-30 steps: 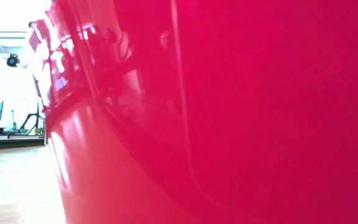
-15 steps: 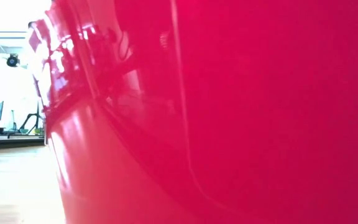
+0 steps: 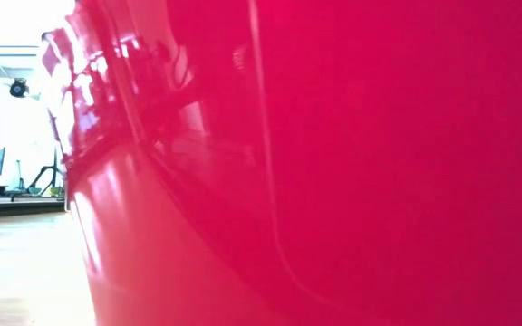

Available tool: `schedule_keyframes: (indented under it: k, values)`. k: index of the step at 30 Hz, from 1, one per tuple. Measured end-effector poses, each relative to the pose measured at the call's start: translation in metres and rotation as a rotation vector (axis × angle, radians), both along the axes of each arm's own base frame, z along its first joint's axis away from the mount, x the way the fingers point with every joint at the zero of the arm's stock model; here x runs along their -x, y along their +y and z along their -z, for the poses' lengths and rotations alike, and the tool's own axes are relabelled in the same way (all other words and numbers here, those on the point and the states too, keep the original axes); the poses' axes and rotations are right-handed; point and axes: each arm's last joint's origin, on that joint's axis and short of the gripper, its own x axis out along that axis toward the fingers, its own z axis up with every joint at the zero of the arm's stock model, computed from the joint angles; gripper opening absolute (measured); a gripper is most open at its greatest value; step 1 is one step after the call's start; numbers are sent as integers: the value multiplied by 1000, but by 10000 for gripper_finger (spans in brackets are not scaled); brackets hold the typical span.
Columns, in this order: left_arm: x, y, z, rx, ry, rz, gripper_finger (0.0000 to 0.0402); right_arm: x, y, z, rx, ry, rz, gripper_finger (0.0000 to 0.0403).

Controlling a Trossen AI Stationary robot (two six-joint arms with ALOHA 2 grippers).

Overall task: Pick & Place Mini bowls
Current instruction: Stack the bottom orange bowl on top of the orange bowl on the shelf

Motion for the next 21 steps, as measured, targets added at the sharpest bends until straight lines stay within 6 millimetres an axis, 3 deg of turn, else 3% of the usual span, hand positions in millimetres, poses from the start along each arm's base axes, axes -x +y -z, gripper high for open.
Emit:
schedule_keyframes:
  k: [21]
  values:
    - [0,-1,1,35,-24,21,14,0,0,0,0,0,0,79]
